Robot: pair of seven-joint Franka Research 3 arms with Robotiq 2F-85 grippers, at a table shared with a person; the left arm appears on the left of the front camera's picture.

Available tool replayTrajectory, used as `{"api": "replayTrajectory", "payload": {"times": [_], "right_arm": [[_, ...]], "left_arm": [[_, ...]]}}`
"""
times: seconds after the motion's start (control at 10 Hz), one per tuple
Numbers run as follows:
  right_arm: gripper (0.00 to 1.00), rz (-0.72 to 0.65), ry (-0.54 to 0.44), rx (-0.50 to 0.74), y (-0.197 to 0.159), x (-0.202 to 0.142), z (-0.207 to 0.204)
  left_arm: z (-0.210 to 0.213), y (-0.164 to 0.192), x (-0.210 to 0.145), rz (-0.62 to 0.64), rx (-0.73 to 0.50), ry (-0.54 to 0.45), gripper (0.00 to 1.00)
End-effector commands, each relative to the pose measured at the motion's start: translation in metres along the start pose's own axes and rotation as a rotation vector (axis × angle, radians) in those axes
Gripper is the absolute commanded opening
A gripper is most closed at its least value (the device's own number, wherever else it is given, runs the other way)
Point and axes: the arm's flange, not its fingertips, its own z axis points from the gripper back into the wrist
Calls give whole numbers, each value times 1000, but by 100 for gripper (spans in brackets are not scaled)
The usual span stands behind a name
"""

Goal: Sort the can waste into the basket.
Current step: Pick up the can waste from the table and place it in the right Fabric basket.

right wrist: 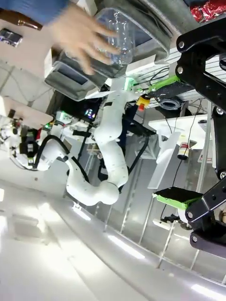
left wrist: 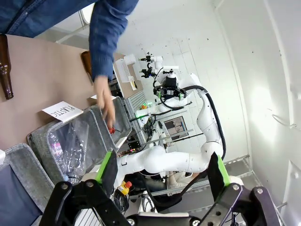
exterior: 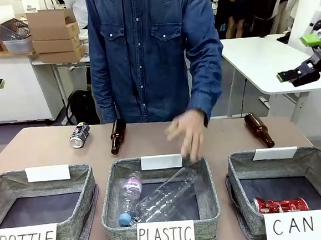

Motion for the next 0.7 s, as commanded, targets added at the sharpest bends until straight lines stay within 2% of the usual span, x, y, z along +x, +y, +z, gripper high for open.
{"api": "replayTrajectory", "payload": {"times": [0.0, 0.6], "right_arm": [[100, 25, 18, -3, 0, -1, 7], [100, 25, 18, -3, 0, -1, 7]], "left_arm": [[-1, -2, 2, -18, -24, -6, 100], [-1, -2, 2, -18, -24, -6, 100]]}}
